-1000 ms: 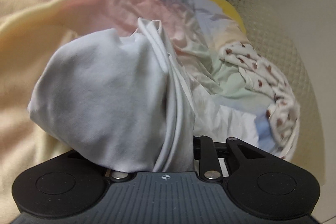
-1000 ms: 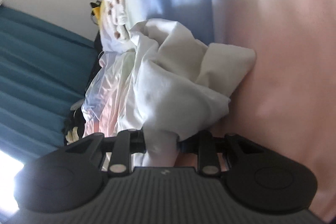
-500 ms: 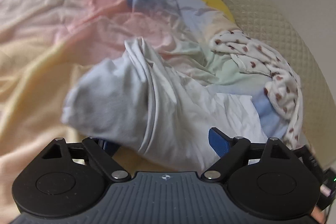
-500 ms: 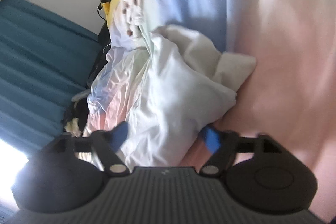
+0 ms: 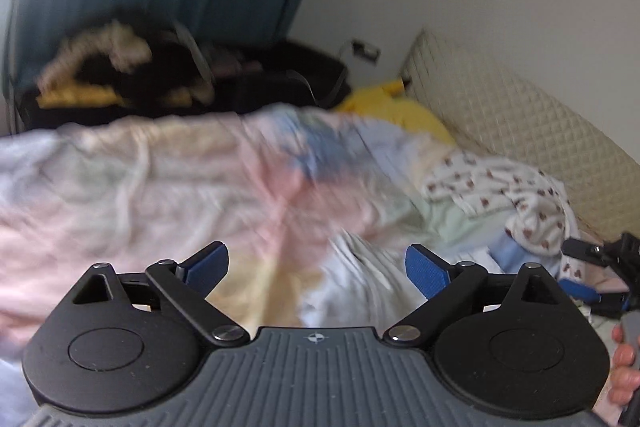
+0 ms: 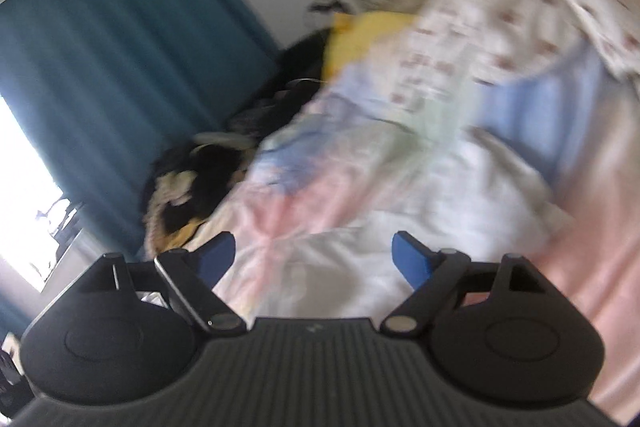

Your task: Fold clothes

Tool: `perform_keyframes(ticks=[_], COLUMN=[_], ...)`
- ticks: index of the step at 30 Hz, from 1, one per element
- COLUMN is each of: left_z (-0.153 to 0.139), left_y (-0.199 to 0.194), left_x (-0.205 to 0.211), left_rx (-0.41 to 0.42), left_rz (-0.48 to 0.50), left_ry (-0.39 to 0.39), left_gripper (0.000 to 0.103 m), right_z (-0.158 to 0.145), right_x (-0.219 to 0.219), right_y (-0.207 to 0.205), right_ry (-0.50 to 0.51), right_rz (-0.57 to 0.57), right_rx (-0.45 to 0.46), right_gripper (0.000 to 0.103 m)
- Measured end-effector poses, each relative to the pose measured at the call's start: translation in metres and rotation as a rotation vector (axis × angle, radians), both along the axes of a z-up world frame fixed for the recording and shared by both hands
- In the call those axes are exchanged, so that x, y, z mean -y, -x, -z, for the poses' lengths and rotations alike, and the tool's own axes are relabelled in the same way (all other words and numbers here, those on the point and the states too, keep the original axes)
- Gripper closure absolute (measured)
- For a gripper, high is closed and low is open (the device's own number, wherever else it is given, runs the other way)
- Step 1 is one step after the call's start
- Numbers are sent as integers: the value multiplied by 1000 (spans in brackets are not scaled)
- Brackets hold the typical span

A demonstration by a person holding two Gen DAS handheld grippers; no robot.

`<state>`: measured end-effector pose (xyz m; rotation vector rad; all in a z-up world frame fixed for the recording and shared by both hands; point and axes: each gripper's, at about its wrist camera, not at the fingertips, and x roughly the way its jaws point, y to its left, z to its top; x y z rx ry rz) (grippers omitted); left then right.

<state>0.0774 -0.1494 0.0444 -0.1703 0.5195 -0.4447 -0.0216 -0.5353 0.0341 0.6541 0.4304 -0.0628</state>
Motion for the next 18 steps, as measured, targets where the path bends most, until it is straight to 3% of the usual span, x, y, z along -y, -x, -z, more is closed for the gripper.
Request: perform_keyframes(ticks=[4, 8, 13, 18], left_z=[-35, -51, -50, -32], left_y=[20, 40, 64, 76], left_x=[-58, -113, -161, -184], left_rx=[89, 125, 136, 134], left_rz=[-107, -222, -327, -388], left_ry=[-87, -124, -130, -139], left_gripper=[6, 4, 2, 2], right_z=[-32, -50, -46, -28], right_x=[-64, -132, -203, -254], right_y=[-14, -27, -44, -51], right_ry=[85, 179, 287, 365], right_rz=[-129, -250, -367, -445], right_rx=[54, 118, 161, 195], right_gripper=[17, 17, 17, 17])
